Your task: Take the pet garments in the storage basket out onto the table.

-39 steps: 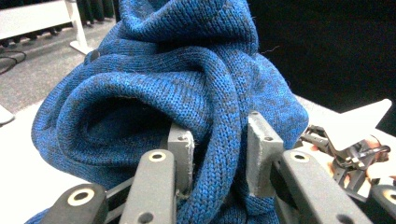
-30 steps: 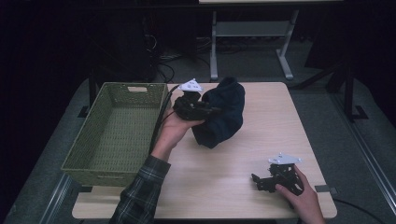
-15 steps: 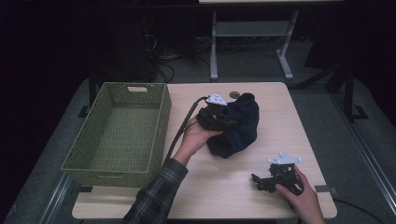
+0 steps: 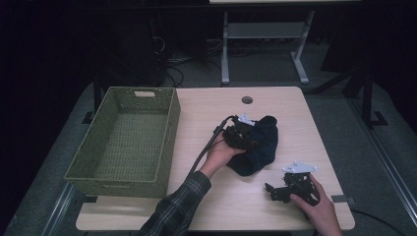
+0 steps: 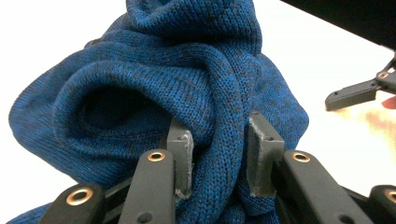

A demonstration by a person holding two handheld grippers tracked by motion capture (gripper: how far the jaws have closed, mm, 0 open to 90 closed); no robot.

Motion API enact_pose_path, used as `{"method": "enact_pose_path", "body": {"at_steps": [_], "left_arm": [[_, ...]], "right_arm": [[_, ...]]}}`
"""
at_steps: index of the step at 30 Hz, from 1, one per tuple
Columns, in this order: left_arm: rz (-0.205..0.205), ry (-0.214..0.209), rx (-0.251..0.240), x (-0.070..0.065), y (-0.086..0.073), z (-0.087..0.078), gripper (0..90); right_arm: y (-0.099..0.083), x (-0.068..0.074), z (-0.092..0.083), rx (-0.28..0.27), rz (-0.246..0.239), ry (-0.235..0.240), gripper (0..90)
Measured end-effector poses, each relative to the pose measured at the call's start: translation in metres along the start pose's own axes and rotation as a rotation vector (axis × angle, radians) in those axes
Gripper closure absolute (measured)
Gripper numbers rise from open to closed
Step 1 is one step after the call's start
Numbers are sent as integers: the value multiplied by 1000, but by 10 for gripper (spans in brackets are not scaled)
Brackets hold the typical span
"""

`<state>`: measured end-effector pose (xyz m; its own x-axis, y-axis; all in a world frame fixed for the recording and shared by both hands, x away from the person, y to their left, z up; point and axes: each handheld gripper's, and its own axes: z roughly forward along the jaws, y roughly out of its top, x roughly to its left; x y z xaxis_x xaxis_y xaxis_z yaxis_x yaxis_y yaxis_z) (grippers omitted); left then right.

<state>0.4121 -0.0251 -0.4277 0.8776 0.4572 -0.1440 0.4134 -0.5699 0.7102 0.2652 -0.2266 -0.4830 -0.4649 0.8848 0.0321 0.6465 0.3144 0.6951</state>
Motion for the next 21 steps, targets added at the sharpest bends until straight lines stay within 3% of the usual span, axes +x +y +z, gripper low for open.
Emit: {"method": "enact_pose_path", "body": {"at_steps": [8, 12, 21], "left_arm": [[-11, 0, 41, 2, -7, 16, 654], [-9, -2, 47, 3, -8, 20, 599], [6, -10, 49, 2, -8, 22, 350]], "right_arm": [[0, 0, 0, -1, -5, -2, 0], [0, 0, 0, -3, -4, -1, 0], [0, 0, 0, -4, -5, -1, 0]]}}
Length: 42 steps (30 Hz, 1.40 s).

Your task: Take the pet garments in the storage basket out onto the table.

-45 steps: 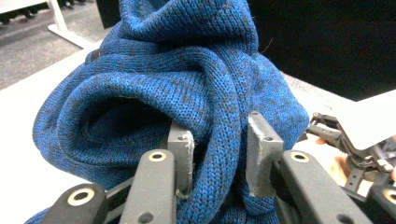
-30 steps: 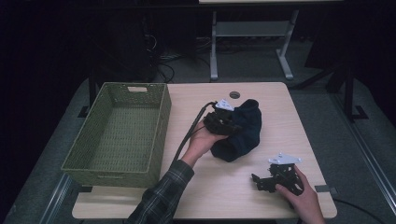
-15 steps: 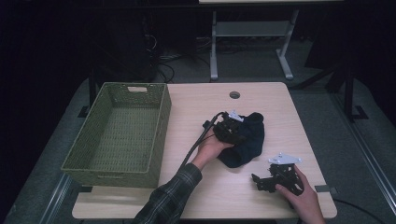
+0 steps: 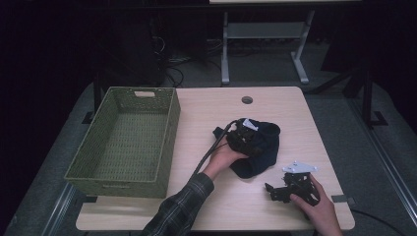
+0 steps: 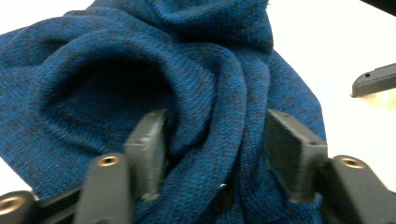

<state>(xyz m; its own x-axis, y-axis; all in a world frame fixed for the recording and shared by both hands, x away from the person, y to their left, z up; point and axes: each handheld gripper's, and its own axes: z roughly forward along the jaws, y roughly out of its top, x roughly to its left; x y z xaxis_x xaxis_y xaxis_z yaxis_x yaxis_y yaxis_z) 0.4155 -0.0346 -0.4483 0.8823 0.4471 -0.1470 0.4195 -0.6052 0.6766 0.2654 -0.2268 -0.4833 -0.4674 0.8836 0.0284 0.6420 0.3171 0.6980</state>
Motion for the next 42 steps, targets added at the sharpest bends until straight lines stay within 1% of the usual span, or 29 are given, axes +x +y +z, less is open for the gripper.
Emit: {"method": "enact_pose_path", "body": {"at_steps": [2, 3, 5, 7, 9, 11, 13, 14, 16, 17, 19, 20, 21, 22, 23, 25, 26, 29, 30, 34, 38, 40, 42], "left_arm": [[8, 4, 1, 0, 1, -1, 283], [0, 4, -1, -1, 1, -1, 249], [-2, 4, -5, -1, 2, -3, 186], [2, 16, -3, -1, 2, -6, 164], [10, 26, -11, -1, 3, -9, 144], [16, 32, -13, 0, 3, -13, 144], [13, 37, -29, 0, 3, -18, 142], [3, 37, -39, 0, 3, -20, 142], [9, 39, -44, -1, 1, -25, 140], [22, 41, -38, 0, 0, -28, 140], [10, 43, -58, -2, -2, -32, 139], [15, 44, -56, -2, -3, -35, 139], [6, 46, -70, -3, -4, -38, 140], [20, 52, -68, -2, -5, -41, 140], [19, 65, -82, -2, -6, -44, 140], [13, 68, -89, -2, -9, -50, 140], [17, 73, -84, -2, -11, -53, 140], [2, 76, -97, -2, -18, -60, 140], [-8, 75, -98, -3, -21, -62, 140], [-5, 92, -98, -1, -32, -72, 140], [-24, 100, -117, -2, -44, -81, 140], [-32, 105, -119, -3, -50, -84, 140], [-32, 108, -116, -3, -55, -88, 140]], "right_arm": [[0, 0, 0, 0, 0, 0, 0], [0, 0, 0, 1, 1, 0, 0], [0, 0, 0, 1, 1, 0, 0], [0, 0, 0, 1, 0, 0, 0], [0, 0, 0, 2, -1, -1, 0], [0, 0, 0, 2, 1, -1, 0], [0, 0, 0, 2, 2, 0, 0], [0, 0, 0, 2, 1, 0, 0], [0, 0, 0, 0, 3, 1, 0], [0, 0, 0, 0, 4, 1, 0], [0, 0, 0, -1, 3, 1, 0], [0, 0, 0, 0, 3, 1, 0], [0, 0, 0, -1, 3, 1, 0], [0, 0, 0, 0, 3, 1, 0], [0, 0, 0, 2, 2, 0, 0], [0, 0, 0, 1, 7, 2, 0], [0, 0, 0, 1, 6, 2, 0], [0, 1, 0, 2, 9, 2, 0], [0, 0, 0, 4, 2, -1, 0], [0, 0, 0, 3, 5, 1, 0], [0, 0, 0, 4, 3, 0, 0], [0, 0, 0, 4, 3, 0, 0], [0, 0, 0, 4, 3, 0, 0]]}}
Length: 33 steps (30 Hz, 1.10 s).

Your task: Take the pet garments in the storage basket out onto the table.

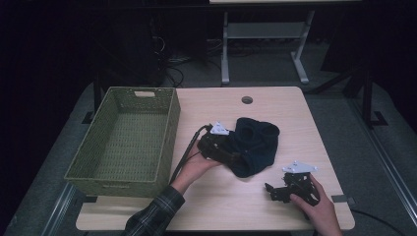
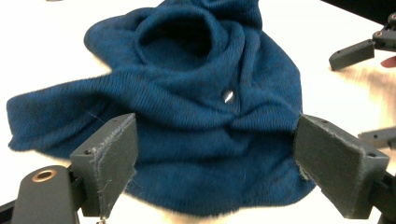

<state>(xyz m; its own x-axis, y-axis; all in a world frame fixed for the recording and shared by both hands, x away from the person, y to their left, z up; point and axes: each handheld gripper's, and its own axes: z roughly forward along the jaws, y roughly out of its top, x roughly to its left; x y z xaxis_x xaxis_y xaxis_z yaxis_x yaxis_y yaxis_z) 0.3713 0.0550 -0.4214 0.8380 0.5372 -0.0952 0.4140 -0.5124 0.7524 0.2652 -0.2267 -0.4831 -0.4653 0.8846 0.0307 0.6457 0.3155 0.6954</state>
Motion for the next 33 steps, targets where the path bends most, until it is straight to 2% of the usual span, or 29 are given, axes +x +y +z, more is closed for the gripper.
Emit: {"method": "enact_pose_path", "body": {"at_steps": [2, 7, 15, 19, 21, 28, 32, 33], "left_arm": [[-12, -3, -5, 0, -5, -4, 140], [-18, 36, -29, -3, -19, -15, 142], [-49, 55, -50, -10, -44, -30, 142], [-48, 80, -38, -15, -57, -32, 141], [-30, 87, -16, -17, -63, -33, 137], [-39, 87, 39, -23, -83, -28, 131], [-30, 124, 69, -27, -93, -22, 130], [-10, 140, 66, -27, -95, -21, 128]], "right_arm": [[0, 0, 0, 0, 0, 0, 0], [0, 0, 0, 0, 0, 0, 0], [0, 0, 0, 1, 0, 0, 0], [0, 0, 0, 1, 0, 0, 0], [0, 0, 0, 1, 0, 0, 0], [0, 0, 0, -1, -4, -1, 0], [0, 0, 0, -1, -4, -1, 0], [0, 0, 0, -1, -4, -1, 0]]}}
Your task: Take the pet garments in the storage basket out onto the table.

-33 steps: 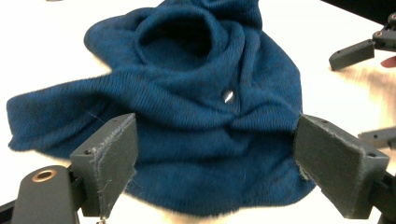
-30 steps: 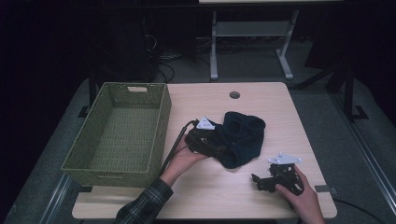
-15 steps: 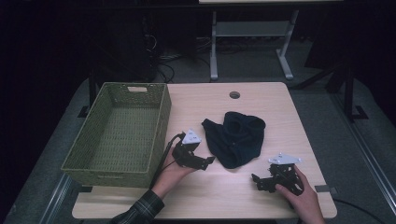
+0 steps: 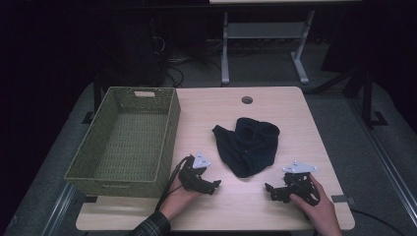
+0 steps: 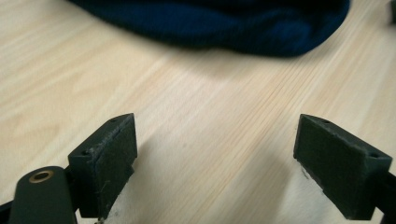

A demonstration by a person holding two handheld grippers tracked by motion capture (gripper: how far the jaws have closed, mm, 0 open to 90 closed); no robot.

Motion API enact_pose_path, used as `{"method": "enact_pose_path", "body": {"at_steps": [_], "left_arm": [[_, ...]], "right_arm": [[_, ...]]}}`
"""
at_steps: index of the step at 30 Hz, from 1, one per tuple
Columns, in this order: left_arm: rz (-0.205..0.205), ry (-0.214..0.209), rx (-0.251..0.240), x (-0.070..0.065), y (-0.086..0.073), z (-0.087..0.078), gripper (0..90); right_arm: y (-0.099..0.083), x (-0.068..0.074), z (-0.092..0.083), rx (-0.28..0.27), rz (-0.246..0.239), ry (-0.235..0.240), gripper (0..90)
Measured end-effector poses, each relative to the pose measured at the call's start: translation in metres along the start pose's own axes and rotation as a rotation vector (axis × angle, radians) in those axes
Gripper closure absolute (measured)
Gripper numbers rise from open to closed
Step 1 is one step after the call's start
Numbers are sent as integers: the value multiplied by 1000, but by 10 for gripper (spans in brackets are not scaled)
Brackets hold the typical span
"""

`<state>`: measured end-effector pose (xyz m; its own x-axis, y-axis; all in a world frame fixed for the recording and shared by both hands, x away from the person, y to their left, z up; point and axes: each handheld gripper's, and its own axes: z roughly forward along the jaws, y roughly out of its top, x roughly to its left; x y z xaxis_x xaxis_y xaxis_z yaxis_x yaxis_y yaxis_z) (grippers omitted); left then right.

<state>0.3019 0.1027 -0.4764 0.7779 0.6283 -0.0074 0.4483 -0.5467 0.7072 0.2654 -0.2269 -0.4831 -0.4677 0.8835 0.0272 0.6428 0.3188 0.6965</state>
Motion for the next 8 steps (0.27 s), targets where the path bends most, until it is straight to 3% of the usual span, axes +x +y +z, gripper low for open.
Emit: {"method": "enact_pose_path", "body": {"at_steps": [8], "left_arm": [[-1, 8, -15, -1, -3, -1, 128]], "right_arm": [[0, 0, 0, 0, -2, 1, 0]]}}
